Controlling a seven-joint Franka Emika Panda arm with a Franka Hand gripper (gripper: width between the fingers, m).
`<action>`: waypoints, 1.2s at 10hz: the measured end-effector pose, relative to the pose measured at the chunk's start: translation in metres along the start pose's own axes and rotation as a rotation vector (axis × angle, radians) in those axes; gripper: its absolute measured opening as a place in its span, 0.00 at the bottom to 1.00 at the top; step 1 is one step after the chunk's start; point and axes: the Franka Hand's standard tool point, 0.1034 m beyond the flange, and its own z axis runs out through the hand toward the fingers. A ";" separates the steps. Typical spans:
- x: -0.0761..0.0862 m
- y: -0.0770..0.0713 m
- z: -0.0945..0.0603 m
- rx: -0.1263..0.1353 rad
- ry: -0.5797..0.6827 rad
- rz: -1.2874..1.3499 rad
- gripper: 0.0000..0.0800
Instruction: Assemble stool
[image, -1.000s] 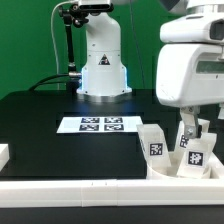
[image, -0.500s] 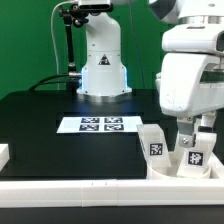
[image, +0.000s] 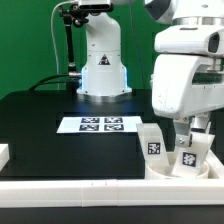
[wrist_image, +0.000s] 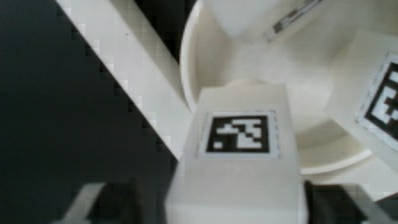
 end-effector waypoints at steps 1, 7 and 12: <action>0.000 0.000 0.000 0.002 -0.002 0.023 0.43; -0.009 0.008 0.002 0.030 0.014 0.402 0.43; -0.009 0.008 0.002 0.045 0.013 0.790 0.43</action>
Offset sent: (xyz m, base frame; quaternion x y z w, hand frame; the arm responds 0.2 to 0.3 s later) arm 0.0000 0.0000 0.0000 0.0000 0.0000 0.1938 0.9810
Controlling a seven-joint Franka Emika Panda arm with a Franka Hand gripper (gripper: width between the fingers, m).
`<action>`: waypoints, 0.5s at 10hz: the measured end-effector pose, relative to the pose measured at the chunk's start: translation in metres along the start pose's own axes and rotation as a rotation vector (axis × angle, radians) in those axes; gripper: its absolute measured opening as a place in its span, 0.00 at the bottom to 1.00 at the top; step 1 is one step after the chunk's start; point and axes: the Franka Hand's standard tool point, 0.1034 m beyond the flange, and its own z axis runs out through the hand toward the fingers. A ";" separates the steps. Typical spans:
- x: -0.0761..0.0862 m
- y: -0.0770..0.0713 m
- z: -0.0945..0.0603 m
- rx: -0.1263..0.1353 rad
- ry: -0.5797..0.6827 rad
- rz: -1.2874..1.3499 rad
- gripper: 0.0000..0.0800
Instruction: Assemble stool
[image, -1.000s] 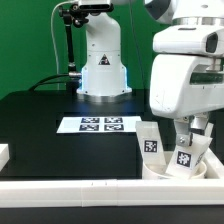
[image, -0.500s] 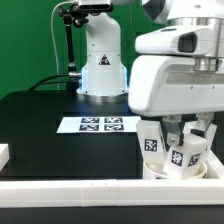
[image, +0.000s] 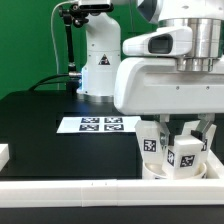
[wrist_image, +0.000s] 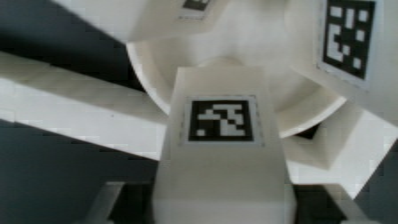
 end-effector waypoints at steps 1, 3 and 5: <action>0.000 0.000 0.000 0.000 0.002 0.082 0.43; 0.000 -0.002 0.000 0.012 0.036 0.295 0.43; -0.001 0.000 0.000 0.017 0.042 0.420 0.43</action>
Offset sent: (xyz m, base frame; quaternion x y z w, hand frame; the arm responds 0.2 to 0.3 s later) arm -0.0056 -0.0013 -0.0002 0.0124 0.0489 0.2673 0.9623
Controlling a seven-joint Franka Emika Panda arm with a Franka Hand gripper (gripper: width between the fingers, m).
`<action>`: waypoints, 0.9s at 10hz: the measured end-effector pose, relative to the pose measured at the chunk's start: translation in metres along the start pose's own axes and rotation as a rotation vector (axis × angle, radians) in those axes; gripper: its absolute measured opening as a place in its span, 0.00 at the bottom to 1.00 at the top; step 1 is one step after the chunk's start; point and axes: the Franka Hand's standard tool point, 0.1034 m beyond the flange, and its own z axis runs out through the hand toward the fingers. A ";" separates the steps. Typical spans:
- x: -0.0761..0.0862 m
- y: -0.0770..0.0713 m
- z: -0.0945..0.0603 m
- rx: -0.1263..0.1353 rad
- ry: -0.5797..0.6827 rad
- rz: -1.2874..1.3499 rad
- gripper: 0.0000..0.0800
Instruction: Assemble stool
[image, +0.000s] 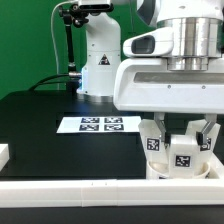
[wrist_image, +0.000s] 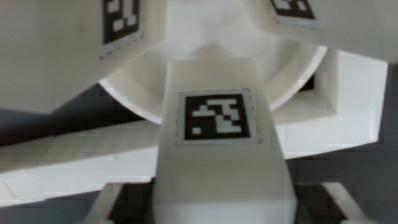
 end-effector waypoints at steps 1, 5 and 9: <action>0.000 0.003 0.000 -0.003 0.000 0.095 0.43; 0.000 0.013 0.000 -0.026 -0.001 0.330 0.43; 0.006 0.012 -0.016 -0.025 -0.020 0.302 0.78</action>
Offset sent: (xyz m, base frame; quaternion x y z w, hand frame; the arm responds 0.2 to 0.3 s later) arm -0.0021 0.0023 -0.0048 -0.0141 -0.0013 0.2129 0.9770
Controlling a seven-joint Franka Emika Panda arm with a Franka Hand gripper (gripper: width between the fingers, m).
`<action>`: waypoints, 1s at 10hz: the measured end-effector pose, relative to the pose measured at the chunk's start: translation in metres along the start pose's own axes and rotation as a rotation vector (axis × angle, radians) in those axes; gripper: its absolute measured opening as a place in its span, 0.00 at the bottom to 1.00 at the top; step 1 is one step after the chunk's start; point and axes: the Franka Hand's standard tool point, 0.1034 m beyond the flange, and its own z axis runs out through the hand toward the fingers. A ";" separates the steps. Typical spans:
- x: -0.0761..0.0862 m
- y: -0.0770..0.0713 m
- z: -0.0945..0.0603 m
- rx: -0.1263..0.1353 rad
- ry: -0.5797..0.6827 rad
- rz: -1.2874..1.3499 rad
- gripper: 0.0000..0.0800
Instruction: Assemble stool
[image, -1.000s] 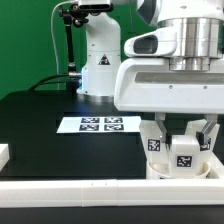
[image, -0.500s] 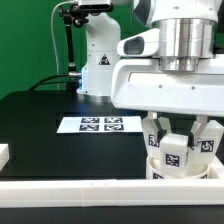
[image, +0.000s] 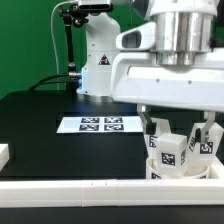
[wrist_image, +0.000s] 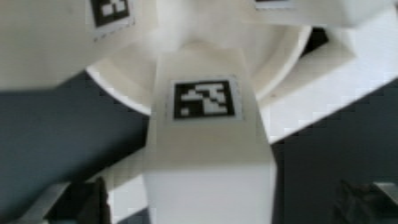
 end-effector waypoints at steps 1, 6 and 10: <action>0.004 0.001 -0.010 0.005 -0.003 0.000 0.81; 0.003 0.001 -0.006 0.004 0.000 -0.002 0.81; 0.003 0.001 -0.006 0.003 -0.001 -0.002 0.81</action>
Offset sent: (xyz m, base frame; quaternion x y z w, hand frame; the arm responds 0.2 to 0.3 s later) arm 0.0000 0.0000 0.0000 0.0000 0.0000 0.0000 1.0000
